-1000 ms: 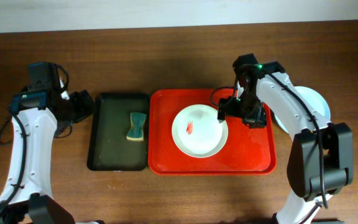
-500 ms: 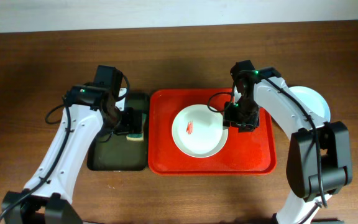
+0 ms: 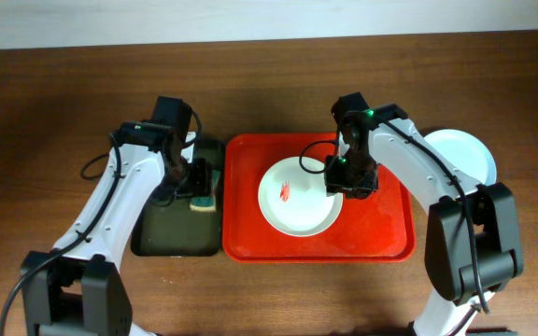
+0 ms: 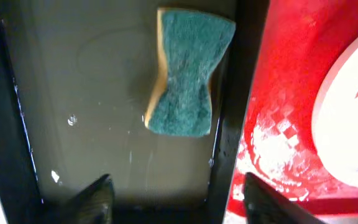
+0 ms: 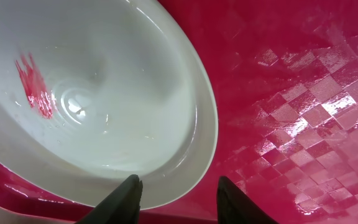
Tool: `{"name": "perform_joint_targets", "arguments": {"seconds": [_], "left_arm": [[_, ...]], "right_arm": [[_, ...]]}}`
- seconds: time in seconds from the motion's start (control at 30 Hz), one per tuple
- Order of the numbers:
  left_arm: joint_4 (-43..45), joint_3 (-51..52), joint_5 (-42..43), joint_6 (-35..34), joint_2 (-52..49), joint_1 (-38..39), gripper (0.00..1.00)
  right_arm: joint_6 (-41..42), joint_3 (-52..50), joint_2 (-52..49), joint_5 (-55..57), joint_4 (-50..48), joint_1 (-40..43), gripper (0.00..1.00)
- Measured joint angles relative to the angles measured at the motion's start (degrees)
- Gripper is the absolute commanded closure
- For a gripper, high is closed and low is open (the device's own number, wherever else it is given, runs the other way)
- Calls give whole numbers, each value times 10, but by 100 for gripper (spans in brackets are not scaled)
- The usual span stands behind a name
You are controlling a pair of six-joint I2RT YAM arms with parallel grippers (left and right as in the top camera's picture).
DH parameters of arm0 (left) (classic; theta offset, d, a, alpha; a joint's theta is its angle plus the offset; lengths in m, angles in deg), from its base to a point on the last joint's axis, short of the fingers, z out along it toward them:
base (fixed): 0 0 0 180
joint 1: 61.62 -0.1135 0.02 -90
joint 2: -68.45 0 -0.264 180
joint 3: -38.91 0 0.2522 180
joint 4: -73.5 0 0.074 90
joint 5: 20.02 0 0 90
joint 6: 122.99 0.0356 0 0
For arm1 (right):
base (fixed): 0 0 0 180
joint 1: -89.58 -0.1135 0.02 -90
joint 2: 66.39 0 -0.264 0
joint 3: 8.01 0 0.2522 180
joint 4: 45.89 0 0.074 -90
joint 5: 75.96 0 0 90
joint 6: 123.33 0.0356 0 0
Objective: Clean dirty plates on tray and stack at the side
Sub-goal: 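Move the left gripper toward the sponge in the black tray, then lower the left gripper onto the green-yellow sponge and grasp it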
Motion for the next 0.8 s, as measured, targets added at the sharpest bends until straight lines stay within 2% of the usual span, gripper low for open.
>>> {"name": "perform_joint_targets", "arguments": {"seconds": [0.07, 0.27, 0.37, 0.73, 0.8], "left_arm": [[21, 0, 0, -2, -8, 0, 64], [80, 0, -2, 16, -71, 0, 67], [101, 0, -2, 27, -86, 0, 76], [115, 0, -2, 39, -147, 7, 73], [117, 0, -2, 39, -155, 7, 76]], "right_arm": [[0, 0, 0, 0, 0, 0, 59], [0, 0, 0, 0, 0, 0, 59], [0, 0, 0, 0, -4, 0, 59], [0, 0, 0, 0, -6, 0, 59], [0, 0, 0, 0, -6, 0, 59]]}}
